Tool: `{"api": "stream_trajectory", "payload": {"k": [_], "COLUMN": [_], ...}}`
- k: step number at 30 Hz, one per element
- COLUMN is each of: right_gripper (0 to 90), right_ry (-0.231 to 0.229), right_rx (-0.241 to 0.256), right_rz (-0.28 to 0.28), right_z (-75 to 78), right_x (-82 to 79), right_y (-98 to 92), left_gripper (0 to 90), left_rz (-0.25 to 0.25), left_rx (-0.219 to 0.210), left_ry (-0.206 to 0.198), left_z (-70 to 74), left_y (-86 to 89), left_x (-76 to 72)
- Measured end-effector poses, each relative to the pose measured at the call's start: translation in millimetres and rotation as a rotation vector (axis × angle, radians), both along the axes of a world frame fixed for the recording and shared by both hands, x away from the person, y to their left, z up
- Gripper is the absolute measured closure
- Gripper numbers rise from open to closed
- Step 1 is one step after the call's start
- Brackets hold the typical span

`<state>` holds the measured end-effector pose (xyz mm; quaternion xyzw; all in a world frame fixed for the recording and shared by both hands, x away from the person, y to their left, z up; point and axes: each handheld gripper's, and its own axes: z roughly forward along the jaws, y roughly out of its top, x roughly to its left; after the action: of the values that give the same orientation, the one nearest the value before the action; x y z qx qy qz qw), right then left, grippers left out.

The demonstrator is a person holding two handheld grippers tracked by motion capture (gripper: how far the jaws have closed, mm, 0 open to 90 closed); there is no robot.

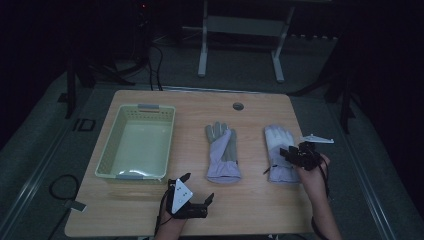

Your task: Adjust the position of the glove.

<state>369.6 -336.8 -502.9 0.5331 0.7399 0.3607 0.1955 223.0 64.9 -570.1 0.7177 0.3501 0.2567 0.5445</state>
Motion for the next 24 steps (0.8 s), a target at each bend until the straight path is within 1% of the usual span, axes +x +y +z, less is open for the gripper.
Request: {"api": "stream_trajectory", "payload": {"k": [1, 2, 5, 7, 9, 11, 13, 14, 15, 17, 18, 19, 20, 22, 24], "right_gripper": [57.3, 56.0, 50.2, 48.3, 47.8, 47.1, 46.3, 46.2, 46.3, 47.0, 50.9, 57.7, 62.1, 65.1, 70.0], "right_ry": [-0.016, -0.016, -0.007, -0.001, 0.011, 0.022, 0.044, 0.051, 0.064, 0.090, 0.090, 0.095, 0.102, 0.096, 0.097], "right_rx": [-0.010, -0.014, -0.026, -0.034, -0.042, -0.020, -0.006, -0.001, -0.009, -0.043, -0.026, 0.000, 0.015, -0.004, -0.004], "right_rz": [0.020, 0.043, 0.071, 0.084, 0.076, 0.074, 0.064, 0.069, 0.071, 0.072, 0.074, 0.075, 0.077, 0.075, 0.062], "right_z": [1.3, 2.6, 1.7, -0.7, -4.5, -10.1, -16.6, -19.5, -23.9, -33.6, -36.2, -36.9, -36.7, -36.6, -35.9], "right_x": [-0.3, 0.6, 3.8, 4.8, 6.5, 8.8, 11.4, 12.1, 13.1, 15.3, 15.9, 16.2, 15.8, 14.1, 13.1], "right_y": [-1.5, -4.3, -9.7, -11.4, -13.7, -16.3, -18.0, -18.1, -17.5, -15.9, -17.0, -18.7, -19.2, -15.6, -13.7], "left_gripper": [0.5, 0.5, 0.5, 0.5, 0.5, 0.4, 0.5, 0.4, 0.5, 0.5, 0.5, 0.5, 0.4, 0.5, 0.5], "left_rz": [0.000, 0.000, 0.001, 0.000, 0.000, -0.001, -0.001, 0.000, 0.000, 0.000, 0.000, 0.000, 0.000, 0.000, 0.000], "left_rx": [0.000, 0.000, 0.001, 0.002, 0.003, 0.004, 0.003, 0.000, 0.000, 0.001, 0.001, 0.001, 0.001, 0.002, 0.003], "left_ry": [-0.001, -0.001, -0.001, -0.003, -0.002, -0.002, -0.002, -0.001, -0.002, -0.002, -0.002, -0.003, -0.004, -0.005, -0.005], "left_z": [0.0, 0.0, 0.0, 0.0, 0.0, 0.1, 0.0, 0.0, -0.1, 0.0, 0.0, 0.0, 0.0, -0.1, -0.1], "left_y": [-0.1, -0.1, -0.2, -0.3, -0.4, -0.4, -0.4, -0.6, -0.6, -0.4, -0.3, -0.4, -0.3, -0.4, -0.5], "left_x": [-0.1, -0.1, -0.2, -0.2, -0.2, -0.2, -0.2, -0.3, -0.2, -0.3, -0.4, -0.5, -0.6, -0.7, -0.7]}}
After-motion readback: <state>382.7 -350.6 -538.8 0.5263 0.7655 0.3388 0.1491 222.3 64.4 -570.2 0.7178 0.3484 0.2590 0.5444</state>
